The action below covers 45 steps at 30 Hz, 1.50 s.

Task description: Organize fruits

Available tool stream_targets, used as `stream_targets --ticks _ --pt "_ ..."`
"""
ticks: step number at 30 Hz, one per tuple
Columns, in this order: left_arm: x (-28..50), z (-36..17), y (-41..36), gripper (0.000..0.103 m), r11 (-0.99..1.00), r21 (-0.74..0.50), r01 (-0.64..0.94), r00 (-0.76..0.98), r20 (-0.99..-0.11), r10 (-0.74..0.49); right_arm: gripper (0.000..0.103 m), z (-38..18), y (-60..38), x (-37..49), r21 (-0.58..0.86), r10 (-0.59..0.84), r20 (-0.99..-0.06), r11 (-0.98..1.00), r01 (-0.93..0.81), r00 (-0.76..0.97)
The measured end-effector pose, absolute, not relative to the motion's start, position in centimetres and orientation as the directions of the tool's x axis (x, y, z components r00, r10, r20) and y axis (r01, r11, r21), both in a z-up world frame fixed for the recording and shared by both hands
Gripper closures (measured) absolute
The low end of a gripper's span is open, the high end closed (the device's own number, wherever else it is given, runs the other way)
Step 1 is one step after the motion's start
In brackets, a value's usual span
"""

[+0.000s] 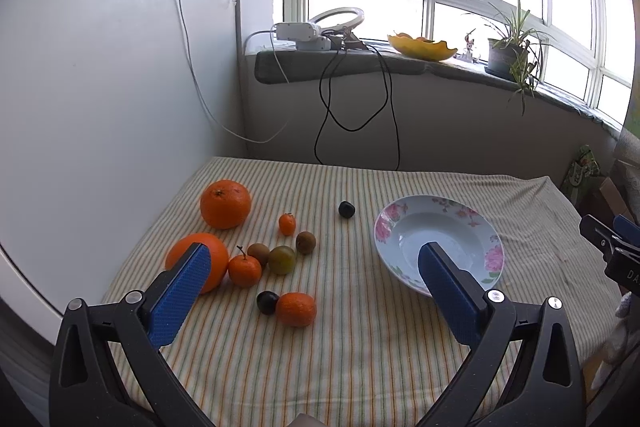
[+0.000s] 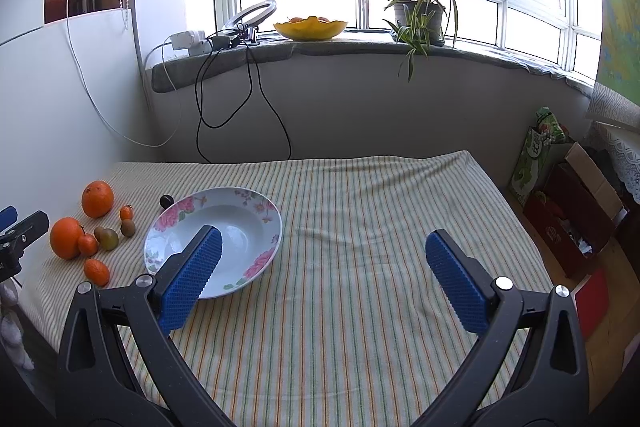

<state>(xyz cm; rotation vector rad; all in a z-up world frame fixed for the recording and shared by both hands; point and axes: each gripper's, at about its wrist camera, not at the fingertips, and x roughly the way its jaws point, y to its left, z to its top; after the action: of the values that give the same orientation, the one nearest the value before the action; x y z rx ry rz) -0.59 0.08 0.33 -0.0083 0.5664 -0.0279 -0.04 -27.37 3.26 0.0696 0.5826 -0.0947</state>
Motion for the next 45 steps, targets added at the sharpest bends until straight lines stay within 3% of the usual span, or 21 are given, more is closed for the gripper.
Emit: stream_targets --ticks 45 --pt "-0.71 0.38 -0.36 0.0 0.999 -0.014 0.036 0.845 -0.533 -0.037 0.0 3.0 -26.75 0.02 0.046 -0.048 -0.56 0.995 0.088 0.827"
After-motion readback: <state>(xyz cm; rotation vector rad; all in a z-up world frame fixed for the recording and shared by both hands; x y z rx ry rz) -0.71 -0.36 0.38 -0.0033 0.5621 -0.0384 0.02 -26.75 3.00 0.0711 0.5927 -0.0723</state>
